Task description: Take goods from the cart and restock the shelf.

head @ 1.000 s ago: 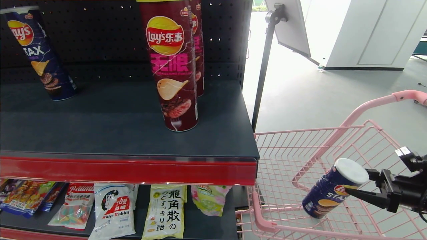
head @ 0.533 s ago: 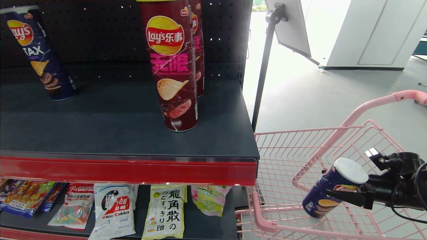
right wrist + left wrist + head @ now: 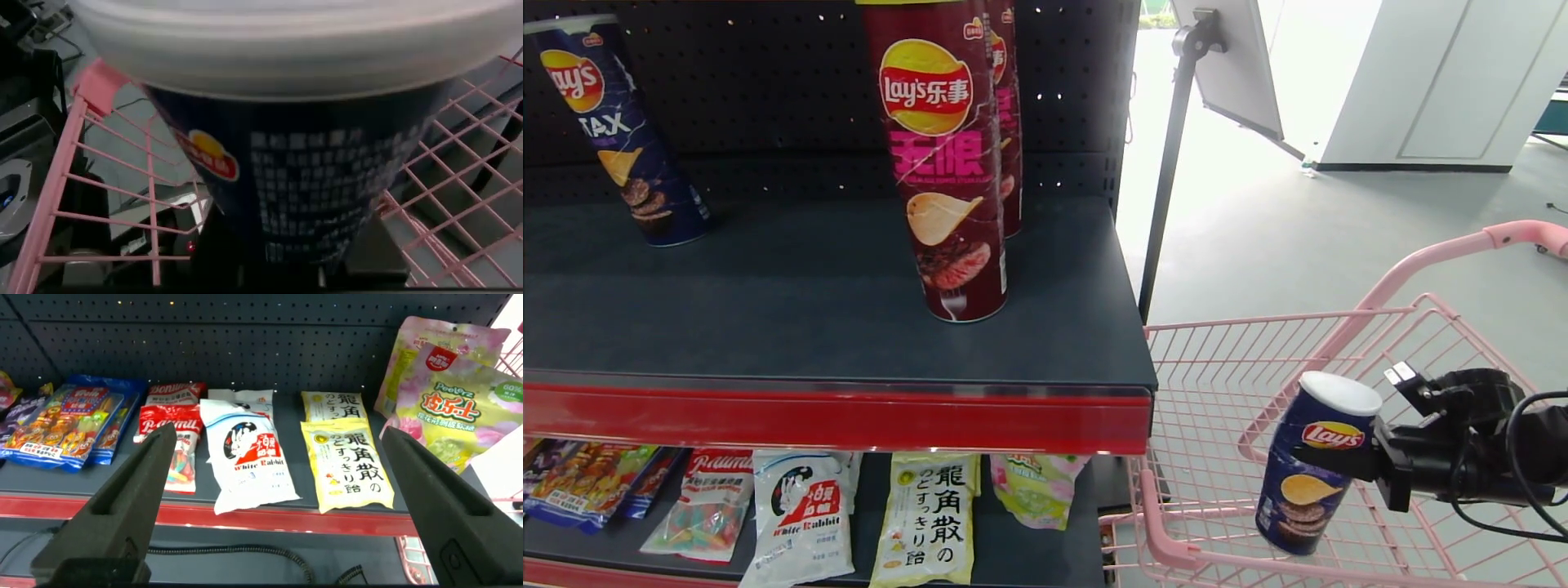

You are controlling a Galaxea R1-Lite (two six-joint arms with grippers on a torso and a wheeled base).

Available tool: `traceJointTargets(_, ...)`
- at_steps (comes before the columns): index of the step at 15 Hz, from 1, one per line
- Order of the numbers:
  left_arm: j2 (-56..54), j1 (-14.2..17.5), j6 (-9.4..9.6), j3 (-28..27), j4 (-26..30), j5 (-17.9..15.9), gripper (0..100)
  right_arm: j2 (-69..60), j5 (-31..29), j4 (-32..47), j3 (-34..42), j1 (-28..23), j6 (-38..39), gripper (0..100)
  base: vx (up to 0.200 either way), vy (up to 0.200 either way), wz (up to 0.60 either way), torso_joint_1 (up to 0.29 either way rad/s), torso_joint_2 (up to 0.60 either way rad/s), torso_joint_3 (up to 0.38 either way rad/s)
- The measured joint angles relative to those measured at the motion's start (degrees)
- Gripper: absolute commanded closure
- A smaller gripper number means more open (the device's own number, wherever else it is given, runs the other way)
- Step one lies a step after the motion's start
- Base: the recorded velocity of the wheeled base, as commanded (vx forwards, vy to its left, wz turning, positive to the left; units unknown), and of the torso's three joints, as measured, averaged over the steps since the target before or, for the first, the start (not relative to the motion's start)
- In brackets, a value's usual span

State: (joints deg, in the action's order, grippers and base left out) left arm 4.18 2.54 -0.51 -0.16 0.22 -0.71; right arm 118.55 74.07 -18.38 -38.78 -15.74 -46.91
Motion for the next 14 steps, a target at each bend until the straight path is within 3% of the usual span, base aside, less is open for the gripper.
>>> traceJointTargets(7,0.0,0.0,0.00,0.0,0.0,0.0,0,-11.7,0.3,0.5,0.3,1.0,0.1,100,0.000,0.000,0.00,0.000,0.00,0.000)
traceJointTargets(11,0.0,0.0,0.00,0.0,0.0,0.0,0,-23.5,3.0,0.4,2.6,6.1,0.5,100,0.000,0.000,0.00,0.000,0.00,0.000)
traceJointTargets(14,0.0,0.0,0.00,0.0,0.0,0.0,0,-32.5,1.8,0.1,3.6,10.6,6.8,100,0.000,0.000,0.00,0.000,0.00,0.000)
